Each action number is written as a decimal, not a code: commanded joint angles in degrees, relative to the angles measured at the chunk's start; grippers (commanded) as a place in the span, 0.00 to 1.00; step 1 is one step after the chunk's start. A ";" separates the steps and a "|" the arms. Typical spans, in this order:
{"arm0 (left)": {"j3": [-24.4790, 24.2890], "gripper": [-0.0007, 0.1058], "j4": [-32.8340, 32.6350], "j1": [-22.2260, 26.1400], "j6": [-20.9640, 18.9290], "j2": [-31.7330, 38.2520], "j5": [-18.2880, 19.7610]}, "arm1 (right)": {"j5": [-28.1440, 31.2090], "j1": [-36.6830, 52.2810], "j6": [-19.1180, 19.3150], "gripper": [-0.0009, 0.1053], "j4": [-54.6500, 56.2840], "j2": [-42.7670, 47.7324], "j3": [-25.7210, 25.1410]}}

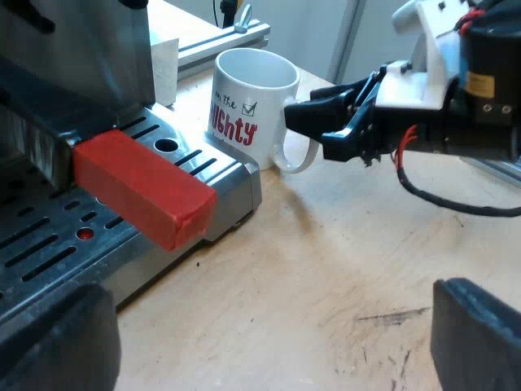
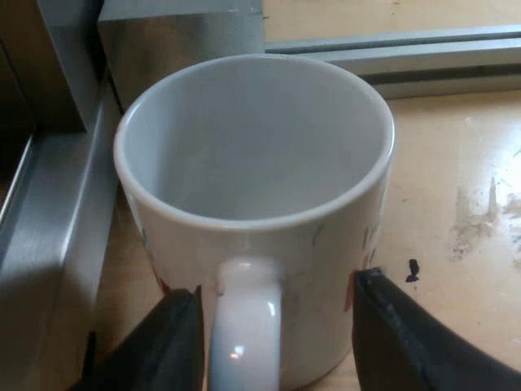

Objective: Remove mug from coffee machine

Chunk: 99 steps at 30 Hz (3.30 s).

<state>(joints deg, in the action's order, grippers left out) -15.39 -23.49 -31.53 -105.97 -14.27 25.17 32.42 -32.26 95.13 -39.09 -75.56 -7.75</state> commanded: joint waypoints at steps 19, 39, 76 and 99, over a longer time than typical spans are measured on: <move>-0.27 0.75 0.43 -0.10 -1.66 -0.10 0.28 | -12.26 0.05 -2.46 0.43 59.93 34.62 -9.77; -15.97 0.74 -18.63 -0.10 -4.70 0.01 -7.08 | -25.92 0.05 -1.95 0.43 88.18 36.19 -37.80; -27.78 0.74 -19.76 29.05 0.92 -14.12 -6.13 | -31.08 26.73 1.90 0.48 89.57 28.41 -41.98; -27.78 0.74 -27.13 29.05 4.77 -2.92 -8.35 | -29.72 34.09 11.54 0.48 90.78 46.39 -41.98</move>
<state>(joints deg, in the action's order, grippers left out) -42.82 -50.31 -2.42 -101.54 -17.69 17.34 2.79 1.58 105.79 51.58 -30.77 -49.27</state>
